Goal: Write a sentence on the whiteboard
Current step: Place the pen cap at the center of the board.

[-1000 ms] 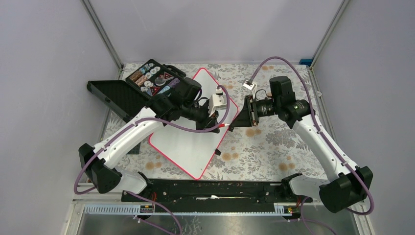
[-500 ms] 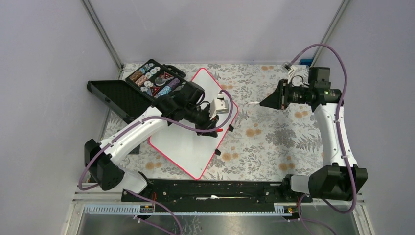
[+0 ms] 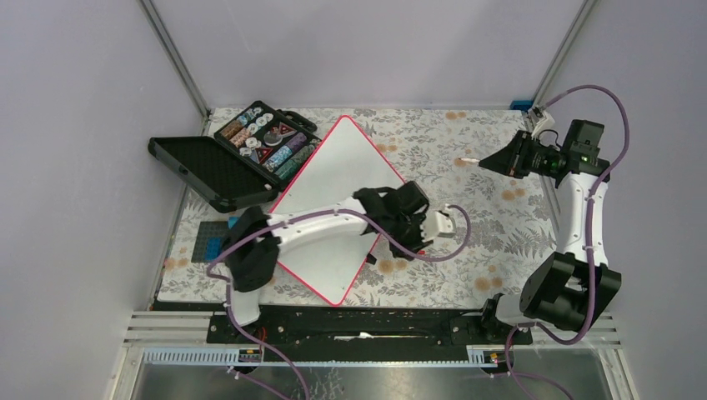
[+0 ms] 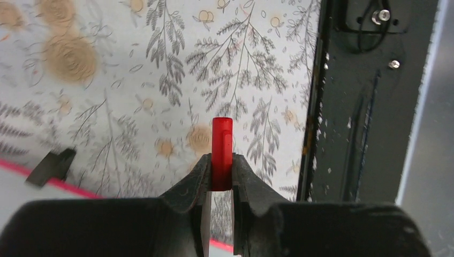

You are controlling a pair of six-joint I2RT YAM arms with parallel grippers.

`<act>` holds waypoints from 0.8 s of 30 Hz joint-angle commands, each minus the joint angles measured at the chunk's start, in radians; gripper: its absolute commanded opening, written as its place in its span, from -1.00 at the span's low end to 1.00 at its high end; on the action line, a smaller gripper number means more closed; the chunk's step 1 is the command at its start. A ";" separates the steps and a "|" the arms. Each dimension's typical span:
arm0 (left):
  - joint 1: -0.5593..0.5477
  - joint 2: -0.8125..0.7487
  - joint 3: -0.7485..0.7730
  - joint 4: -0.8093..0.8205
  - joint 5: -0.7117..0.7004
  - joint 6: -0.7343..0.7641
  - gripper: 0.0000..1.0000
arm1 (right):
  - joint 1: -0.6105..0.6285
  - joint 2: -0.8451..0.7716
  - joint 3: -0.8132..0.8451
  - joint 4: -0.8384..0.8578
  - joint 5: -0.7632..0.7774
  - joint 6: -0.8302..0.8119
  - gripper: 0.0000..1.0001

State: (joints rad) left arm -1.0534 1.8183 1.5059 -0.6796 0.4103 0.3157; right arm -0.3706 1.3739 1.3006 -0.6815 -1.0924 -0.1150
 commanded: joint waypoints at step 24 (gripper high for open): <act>-0.092 0.333 0.154 0.048 -0.239 -0.056 -0.35 | -0.048 -0.005 -0.070 -0.004 -0.023 -0.072 -1.00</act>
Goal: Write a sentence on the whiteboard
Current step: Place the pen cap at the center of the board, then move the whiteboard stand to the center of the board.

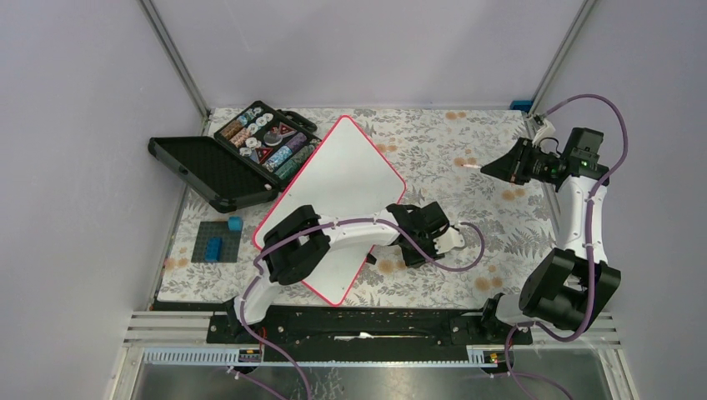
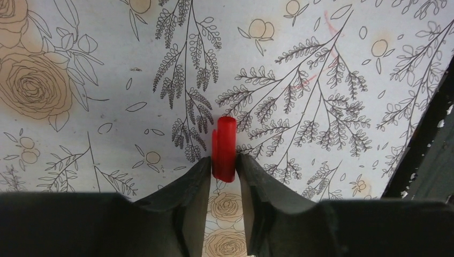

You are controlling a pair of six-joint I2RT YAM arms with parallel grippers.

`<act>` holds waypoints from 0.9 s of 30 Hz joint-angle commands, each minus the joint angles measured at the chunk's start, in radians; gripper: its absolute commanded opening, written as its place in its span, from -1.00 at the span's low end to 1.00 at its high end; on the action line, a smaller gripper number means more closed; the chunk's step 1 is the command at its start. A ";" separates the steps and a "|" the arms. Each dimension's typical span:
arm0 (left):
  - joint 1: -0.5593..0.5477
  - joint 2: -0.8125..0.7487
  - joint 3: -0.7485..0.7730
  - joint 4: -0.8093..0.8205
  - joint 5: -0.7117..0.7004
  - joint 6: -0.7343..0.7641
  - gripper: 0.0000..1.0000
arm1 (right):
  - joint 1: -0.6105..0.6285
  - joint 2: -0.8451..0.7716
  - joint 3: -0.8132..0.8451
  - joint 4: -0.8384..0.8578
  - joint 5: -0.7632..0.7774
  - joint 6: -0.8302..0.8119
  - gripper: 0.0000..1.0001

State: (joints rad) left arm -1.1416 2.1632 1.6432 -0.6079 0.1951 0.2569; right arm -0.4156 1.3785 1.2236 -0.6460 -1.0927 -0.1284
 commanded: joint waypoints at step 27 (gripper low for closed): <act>0.237 -0.499 -0.024 -0.365 0.126 0.223 0.76 | 0.193 -0.006 0.060 -0.035 0.016 -0.093 -1.00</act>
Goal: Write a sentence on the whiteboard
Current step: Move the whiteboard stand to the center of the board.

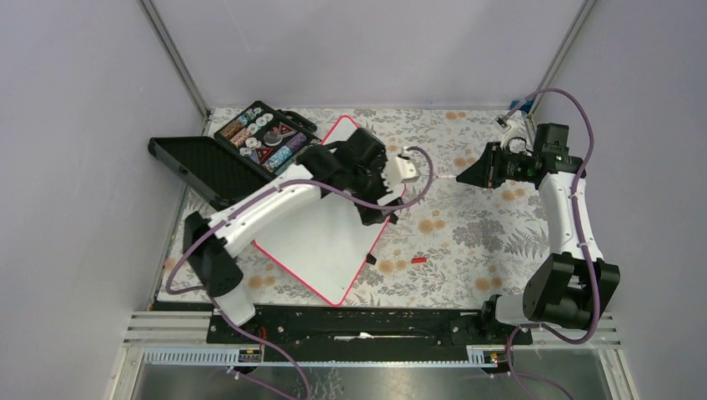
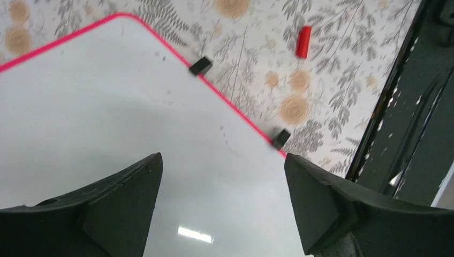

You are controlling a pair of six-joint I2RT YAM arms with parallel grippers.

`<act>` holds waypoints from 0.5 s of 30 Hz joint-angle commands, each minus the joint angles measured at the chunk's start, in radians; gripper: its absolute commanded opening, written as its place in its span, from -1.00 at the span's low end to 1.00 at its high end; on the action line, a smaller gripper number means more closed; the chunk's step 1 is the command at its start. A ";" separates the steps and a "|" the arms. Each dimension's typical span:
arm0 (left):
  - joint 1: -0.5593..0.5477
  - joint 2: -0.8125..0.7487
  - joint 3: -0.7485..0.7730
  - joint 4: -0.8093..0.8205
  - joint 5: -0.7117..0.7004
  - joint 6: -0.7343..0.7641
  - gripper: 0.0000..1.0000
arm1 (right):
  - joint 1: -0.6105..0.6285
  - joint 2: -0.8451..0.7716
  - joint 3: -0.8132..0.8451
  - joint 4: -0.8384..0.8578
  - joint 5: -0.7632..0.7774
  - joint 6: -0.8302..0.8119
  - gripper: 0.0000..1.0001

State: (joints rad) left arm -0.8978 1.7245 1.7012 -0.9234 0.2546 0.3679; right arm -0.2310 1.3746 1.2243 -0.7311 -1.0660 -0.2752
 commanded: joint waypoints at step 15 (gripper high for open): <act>-0.194 0.051 -0.250 0.039 -0.077 0.447 0.46 | 0.009 0.000 0.029 0.062 0.002 0.088 -1.00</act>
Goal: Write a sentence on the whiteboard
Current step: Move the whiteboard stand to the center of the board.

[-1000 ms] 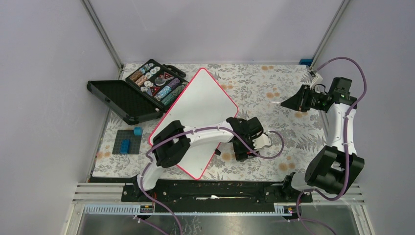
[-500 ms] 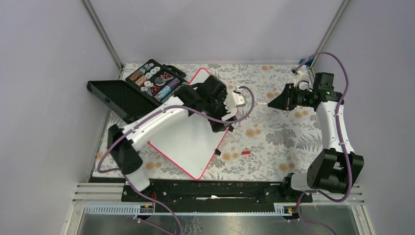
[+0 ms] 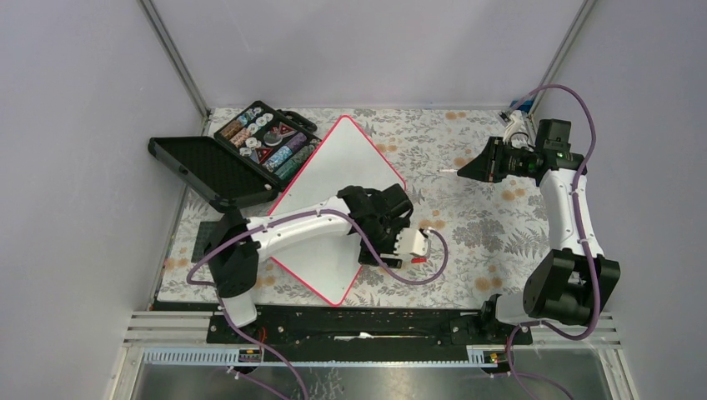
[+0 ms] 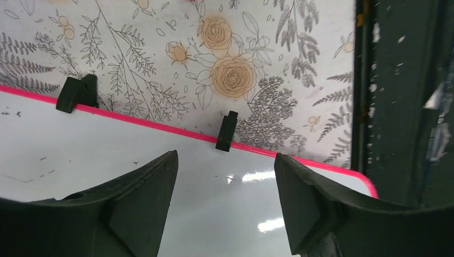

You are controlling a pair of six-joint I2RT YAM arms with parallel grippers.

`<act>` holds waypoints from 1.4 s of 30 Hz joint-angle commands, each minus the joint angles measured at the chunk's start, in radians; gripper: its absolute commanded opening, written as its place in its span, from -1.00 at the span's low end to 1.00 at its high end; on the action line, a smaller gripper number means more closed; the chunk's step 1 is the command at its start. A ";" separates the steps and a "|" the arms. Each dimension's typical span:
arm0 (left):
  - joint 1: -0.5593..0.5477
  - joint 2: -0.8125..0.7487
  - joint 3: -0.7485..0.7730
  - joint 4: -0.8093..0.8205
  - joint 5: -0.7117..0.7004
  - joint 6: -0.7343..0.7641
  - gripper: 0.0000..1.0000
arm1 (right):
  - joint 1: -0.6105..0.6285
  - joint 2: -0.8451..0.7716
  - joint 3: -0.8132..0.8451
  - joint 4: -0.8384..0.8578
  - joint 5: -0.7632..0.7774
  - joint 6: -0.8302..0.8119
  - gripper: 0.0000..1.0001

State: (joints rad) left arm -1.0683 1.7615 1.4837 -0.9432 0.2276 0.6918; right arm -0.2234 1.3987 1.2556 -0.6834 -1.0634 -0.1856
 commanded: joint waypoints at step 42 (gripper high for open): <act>-0.129 0.138 -0.179 0.179 -0.180 0.349 -0.95 | 0.014 -0.039 -0.077 0.003 -0.011 -0.029 -1.00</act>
State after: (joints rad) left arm -1.1759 1.9011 1.3037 -0.7929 0.0563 0.9596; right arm -0.2211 1.3949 1.1877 -0.6830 -1.0634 -0.1936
